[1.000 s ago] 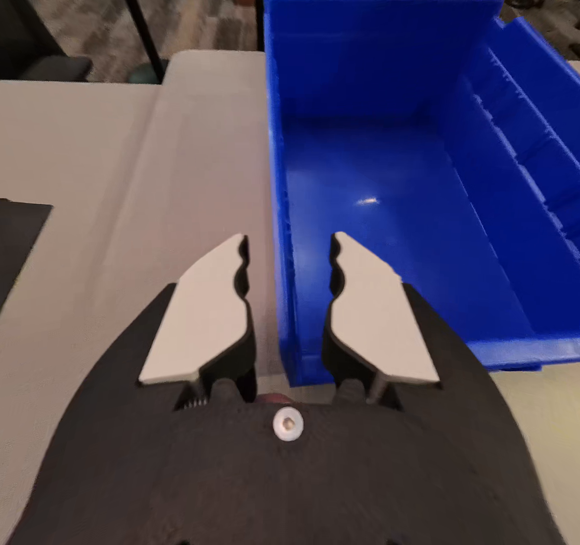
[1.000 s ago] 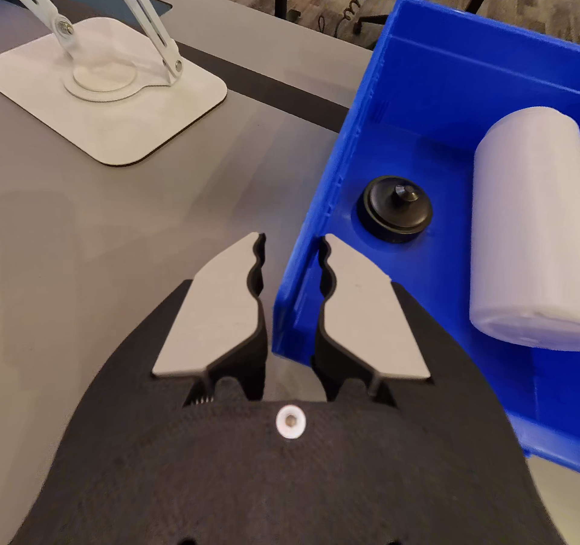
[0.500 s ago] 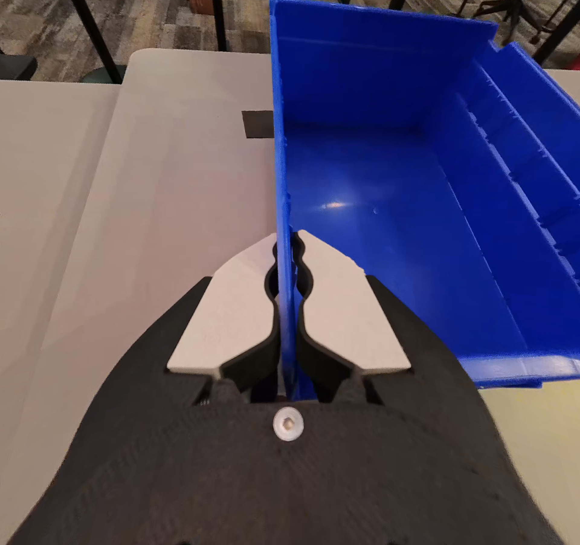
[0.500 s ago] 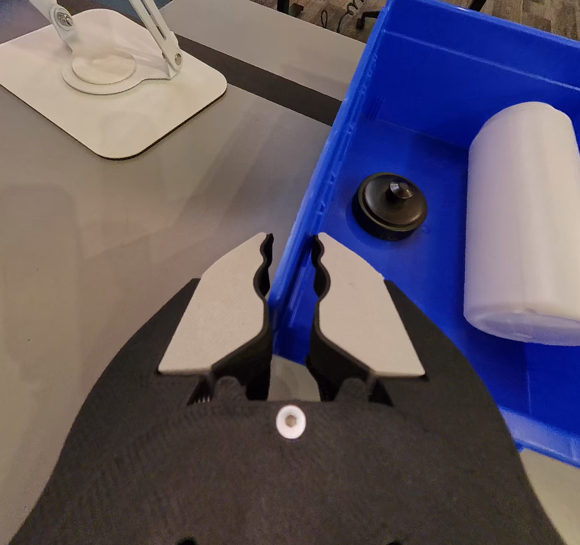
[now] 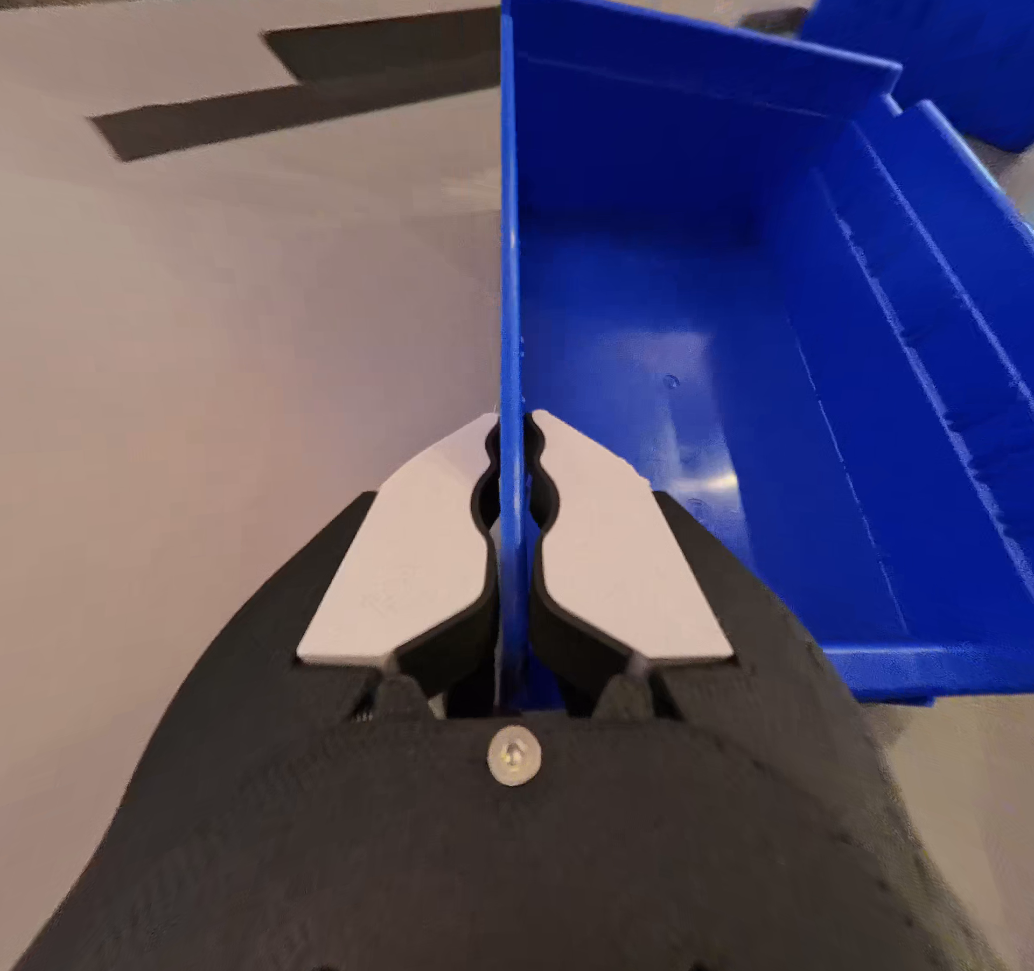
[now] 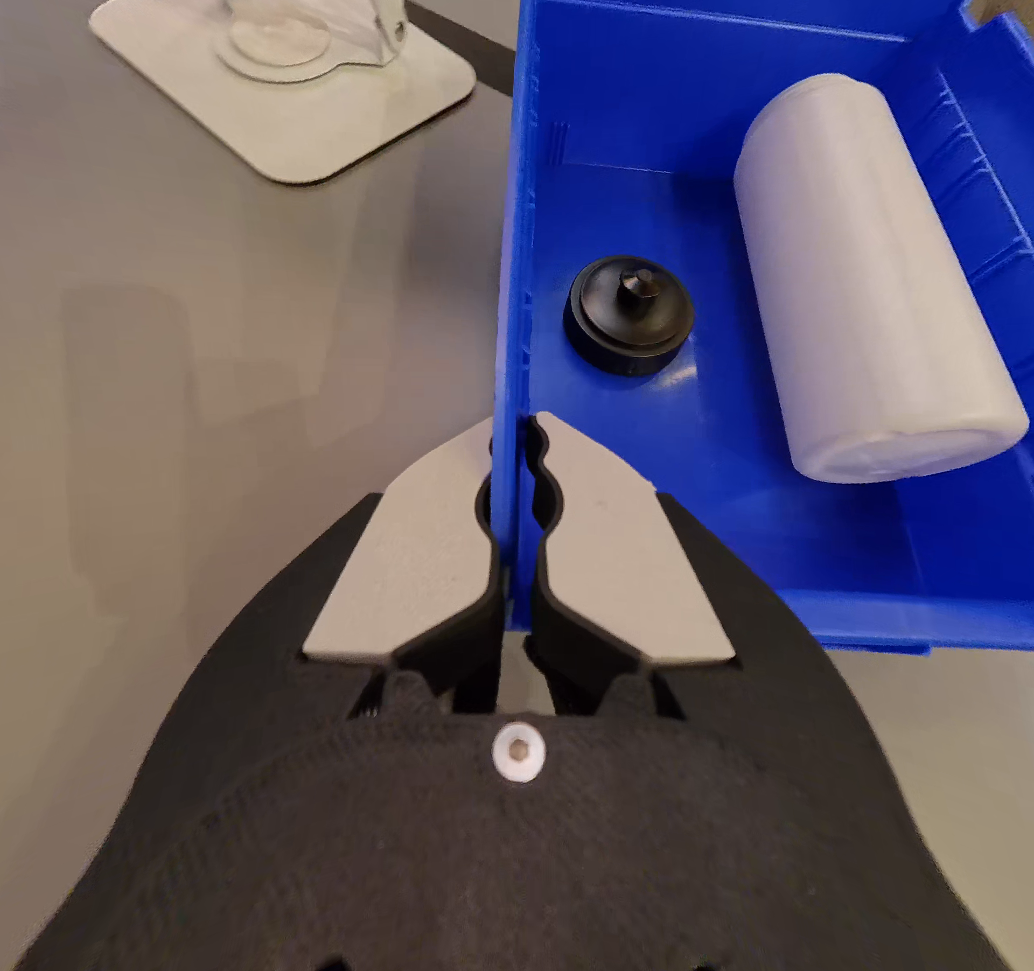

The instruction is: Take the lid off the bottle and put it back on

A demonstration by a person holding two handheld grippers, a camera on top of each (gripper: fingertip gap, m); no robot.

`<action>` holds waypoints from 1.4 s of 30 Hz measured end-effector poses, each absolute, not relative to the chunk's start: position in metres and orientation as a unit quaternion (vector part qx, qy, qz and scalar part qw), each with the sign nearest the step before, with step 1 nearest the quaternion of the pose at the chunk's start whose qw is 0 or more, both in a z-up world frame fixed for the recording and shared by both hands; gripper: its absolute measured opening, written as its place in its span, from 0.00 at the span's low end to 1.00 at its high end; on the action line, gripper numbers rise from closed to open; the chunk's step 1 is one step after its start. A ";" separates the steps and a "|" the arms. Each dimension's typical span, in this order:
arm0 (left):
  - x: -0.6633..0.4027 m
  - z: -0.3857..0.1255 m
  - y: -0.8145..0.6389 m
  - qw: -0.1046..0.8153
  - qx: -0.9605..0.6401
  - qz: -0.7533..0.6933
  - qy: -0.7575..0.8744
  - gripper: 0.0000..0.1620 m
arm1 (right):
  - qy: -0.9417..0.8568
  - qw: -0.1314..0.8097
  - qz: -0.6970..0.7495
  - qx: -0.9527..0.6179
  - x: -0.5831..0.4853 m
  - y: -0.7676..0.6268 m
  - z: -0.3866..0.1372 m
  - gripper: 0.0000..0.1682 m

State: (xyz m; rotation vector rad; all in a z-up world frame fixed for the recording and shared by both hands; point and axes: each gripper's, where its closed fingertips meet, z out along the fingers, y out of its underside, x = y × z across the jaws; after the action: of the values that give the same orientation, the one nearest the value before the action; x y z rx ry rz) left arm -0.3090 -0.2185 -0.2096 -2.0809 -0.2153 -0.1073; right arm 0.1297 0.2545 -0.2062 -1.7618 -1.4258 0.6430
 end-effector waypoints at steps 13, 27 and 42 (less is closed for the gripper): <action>-0.162 -0.209 -0.226 0.471 -0.862 -0.174 0.068 0.04 | -0.673 0.309 0.326 -0.587 0.194 0.155 -0.207 0.03; -0.069 -0.209 -0.193 0.427 -0.844 -0.254 0.203 0.04 | -0.763 0.241 0.373 -0.469 0.191 0.086 -0.207 0.06; -0.049 -0.208 -0.172 0.415 -0.838 -0.265 0.235 0.04 | -0.776 0.241 0.386 -0.437 0.201 0.075 -0.206 0.03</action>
State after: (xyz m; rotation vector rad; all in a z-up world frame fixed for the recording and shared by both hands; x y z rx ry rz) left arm -0.0487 -0.1717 -0.2083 -2.1047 0.5916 -0.6664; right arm 0.2010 0.0747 -0.2057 -1.1948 -2.1240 1.0548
